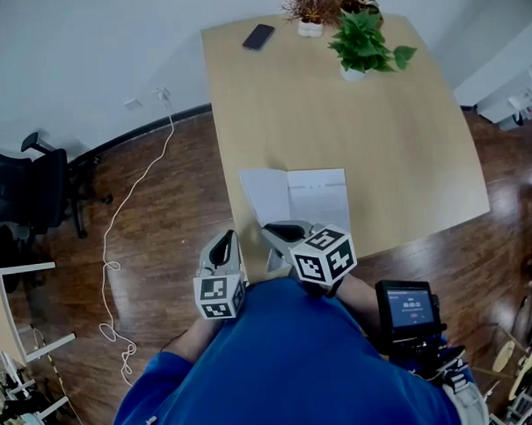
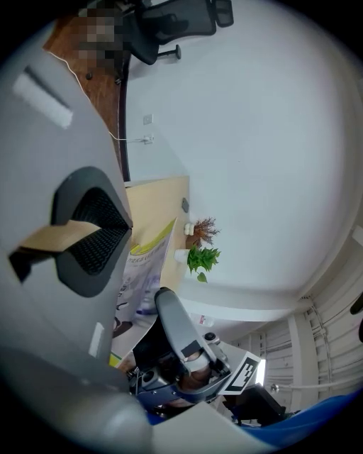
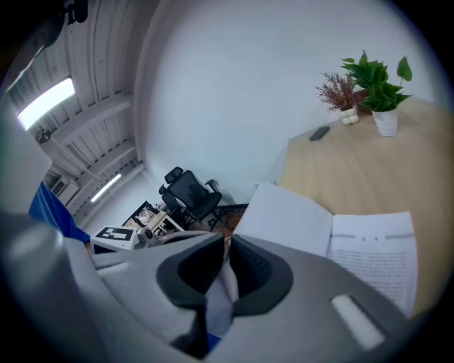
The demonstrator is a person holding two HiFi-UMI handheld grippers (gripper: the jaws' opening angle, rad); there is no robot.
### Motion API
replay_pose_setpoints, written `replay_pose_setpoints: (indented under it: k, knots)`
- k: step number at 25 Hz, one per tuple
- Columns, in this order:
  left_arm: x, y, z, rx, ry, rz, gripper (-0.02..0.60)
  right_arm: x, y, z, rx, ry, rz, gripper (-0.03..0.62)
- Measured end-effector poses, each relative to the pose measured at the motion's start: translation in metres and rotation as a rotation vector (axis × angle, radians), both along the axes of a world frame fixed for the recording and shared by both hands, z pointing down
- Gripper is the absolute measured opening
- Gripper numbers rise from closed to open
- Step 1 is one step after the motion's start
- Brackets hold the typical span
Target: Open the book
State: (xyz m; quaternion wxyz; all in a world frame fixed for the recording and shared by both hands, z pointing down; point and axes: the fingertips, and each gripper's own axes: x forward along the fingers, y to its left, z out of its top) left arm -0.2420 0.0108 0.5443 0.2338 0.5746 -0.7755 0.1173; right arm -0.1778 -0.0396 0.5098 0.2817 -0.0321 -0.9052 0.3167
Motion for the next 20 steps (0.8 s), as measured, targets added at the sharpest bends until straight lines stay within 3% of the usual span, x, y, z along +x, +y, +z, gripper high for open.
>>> replay_pose_setpoints:
  k: [14, 20]
  knots:
    - [-0.051, 0.039, 0.017, -0.032, 0.031, -0.006, 0.006, -0.048, 0.037, 0.037, 0.079, 0.126, -0.011, 0.029]
    - [-0.062, 0.048, 0.024, -0.036, 0.042, -0.007, 0.006, -0.059, 0.047, 0.055, 0.167, 0.189, -0.033, 0.029]
